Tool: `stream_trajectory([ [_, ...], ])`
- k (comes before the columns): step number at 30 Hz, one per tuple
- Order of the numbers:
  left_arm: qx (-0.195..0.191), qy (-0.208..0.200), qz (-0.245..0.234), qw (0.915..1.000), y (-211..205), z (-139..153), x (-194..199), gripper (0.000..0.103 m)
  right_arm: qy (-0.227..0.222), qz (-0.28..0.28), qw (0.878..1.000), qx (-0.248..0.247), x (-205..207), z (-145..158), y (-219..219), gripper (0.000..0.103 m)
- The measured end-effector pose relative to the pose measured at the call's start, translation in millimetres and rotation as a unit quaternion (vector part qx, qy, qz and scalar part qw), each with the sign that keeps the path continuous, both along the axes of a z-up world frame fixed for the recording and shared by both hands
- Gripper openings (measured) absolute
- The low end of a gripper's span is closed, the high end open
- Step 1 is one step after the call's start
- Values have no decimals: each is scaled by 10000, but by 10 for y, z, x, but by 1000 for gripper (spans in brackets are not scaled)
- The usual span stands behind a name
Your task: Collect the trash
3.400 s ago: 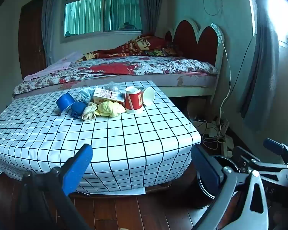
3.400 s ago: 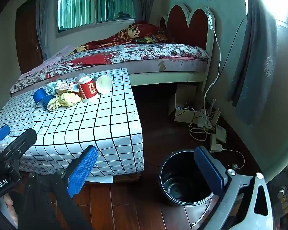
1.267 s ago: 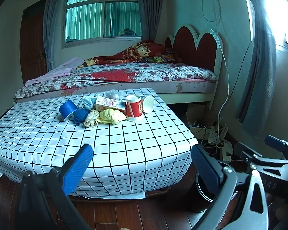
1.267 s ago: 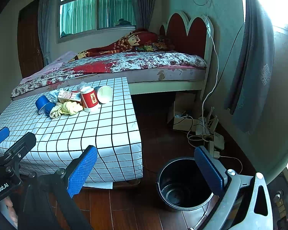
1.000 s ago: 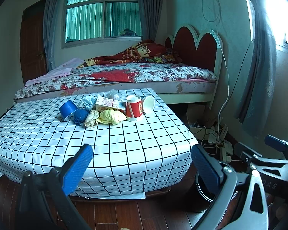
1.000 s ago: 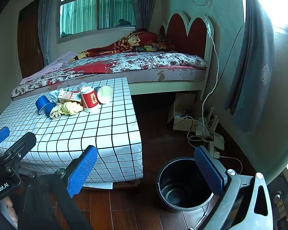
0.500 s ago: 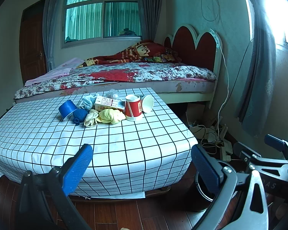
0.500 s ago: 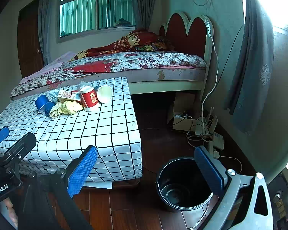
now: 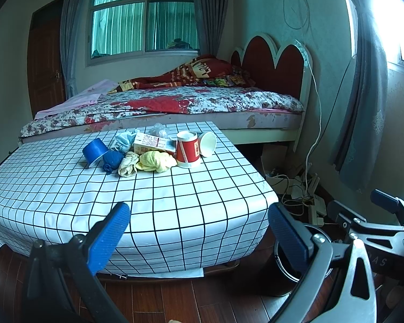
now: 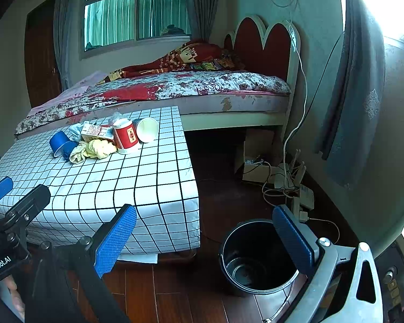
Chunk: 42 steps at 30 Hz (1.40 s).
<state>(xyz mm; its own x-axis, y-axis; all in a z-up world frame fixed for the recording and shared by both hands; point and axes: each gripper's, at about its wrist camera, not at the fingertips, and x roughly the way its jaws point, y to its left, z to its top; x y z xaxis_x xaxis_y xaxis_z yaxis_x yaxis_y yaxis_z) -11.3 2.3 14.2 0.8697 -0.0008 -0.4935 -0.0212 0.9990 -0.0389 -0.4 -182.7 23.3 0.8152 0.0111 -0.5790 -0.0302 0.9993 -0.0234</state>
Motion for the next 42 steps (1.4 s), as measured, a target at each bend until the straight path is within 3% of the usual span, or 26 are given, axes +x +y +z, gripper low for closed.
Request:
stream_trajectory([
  [7, 67, -9, 119, 9999, 60, -22, 30, 102, 54, 168, 9998, 17, 42, -18, 56, 102],
  [13, 140, 26, 406, 9991, 377, -80, 269, 103, 162, 629, 9979, -14, 315, -86, 241, 102],
  [20, -210, 250, 693, 9971, 961, -233, 626, 103, 151, 1165, 9931, 28, 783, -168, 580, 102],
  [26, -187, 502, 975, 9938, 1290, -403, 915, 102, 241, 1635, 9862, 134, 1243, -257, 956, 78],
  [28, -236, 560, 996, 9932, 1395, -466, 1060, 101, 277, 1720, 9846, 140, 1424, -305, 1073, 77],
  [32, -448, 779, 819, 9926, 1554, -583, 1402, 79, 337, 1865, 9818, 133, 1820, -405, 1293, 71],
  [37, -374, 899, 685, 9929, 1607, -737, 1862, 74, 499, 1954, 9794, 128, 2300, -551, 1518, 66],
  [39, -395, 1028, 603, 9921, 1638, -826, 2041, 65, 612, 1955, 9787, 157, 2476, -637, 1578, 65],
  [42, -314, 1151, 578, 9912, 1648, -930, 2206, 63, 721, 2037, 9762, 191, 2654, -732, 1664, 65],
])
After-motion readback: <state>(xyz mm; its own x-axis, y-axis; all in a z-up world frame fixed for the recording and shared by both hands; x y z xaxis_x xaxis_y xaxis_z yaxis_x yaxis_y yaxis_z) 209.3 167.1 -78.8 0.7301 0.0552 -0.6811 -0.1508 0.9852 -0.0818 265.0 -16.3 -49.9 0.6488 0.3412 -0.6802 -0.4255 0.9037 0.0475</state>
